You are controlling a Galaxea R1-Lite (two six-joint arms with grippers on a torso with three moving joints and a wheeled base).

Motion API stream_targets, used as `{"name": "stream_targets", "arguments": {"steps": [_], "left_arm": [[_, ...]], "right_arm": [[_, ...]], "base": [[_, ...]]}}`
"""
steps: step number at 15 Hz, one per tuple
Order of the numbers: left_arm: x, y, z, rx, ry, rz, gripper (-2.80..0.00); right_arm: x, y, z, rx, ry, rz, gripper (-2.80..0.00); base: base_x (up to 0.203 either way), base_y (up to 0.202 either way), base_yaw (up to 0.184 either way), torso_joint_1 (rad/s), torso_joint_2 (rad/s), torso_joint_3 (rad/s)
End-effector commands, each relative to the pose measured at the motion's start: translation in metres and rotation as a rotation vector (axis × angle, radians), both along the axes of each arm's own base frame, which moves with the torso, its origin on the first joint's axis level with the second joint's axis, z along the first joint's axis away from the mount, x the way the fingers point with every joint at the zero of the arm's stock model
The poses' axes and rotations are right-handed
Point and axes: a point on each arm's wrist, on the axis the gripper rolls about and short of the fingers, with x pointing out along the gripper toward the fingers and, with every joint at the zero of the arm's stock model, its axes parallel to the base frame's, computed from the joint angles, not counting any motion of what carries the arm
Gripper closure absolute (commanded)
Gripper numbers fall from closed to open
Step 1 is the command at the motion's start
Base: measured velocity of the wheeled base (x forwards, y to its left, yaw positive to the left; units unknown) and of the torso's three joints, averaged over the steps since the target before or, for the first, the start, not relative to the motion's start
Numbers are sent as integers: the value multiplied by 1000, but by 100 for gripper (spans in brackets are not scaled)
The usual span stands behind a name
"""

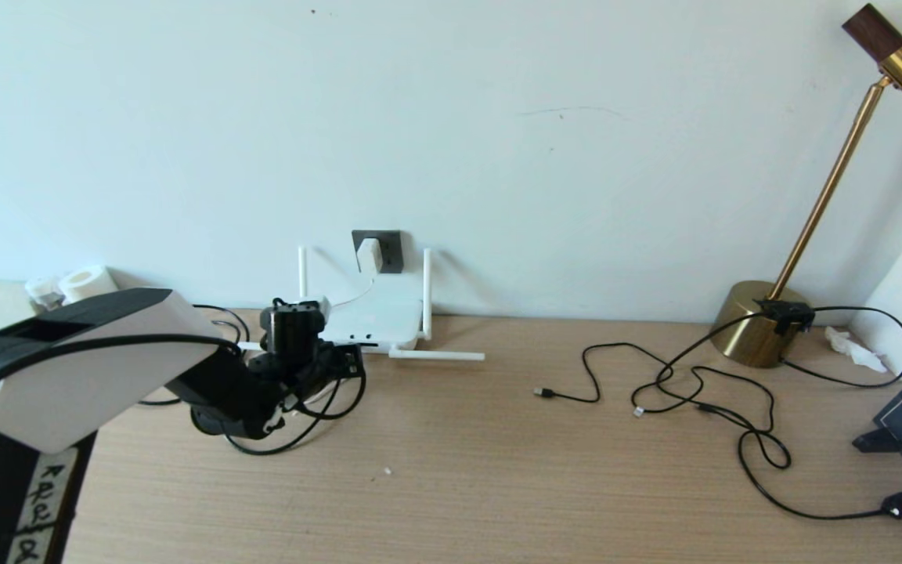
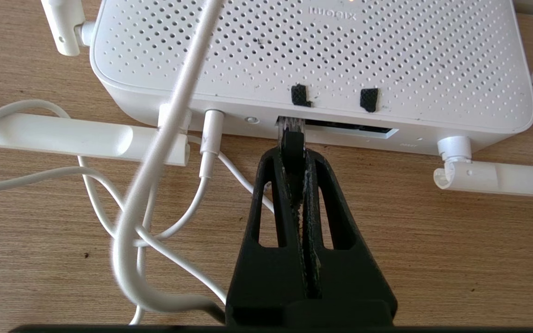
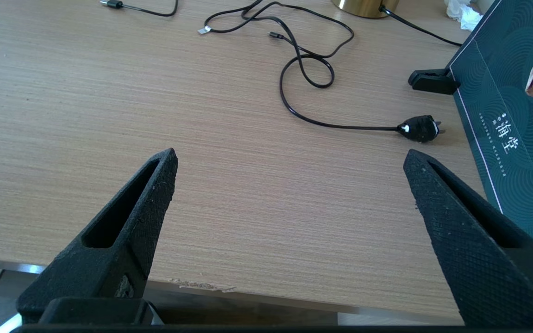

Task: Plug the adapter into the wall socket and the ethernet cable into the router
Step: Plug cable into router interface

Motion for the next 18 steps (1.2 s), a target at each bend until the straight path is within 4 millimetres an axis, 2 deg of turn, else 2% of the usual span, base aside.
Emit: {"name": "stream_targets", "arguments": {"steps": [1, 18], "left_arm": [[1, 0, 1, -3, -8, 1, 0], [3, 0, 2, -2, -6, 3, 0]], "right_arm": [[0, 0, 0, 0, 2, 1, -280], [0, 0, 0, 0, 2, 1, -280]], "base": [[0, 0, 0, 0, 0, 0], [0, 0, 0, 0, 0, 0]]}}
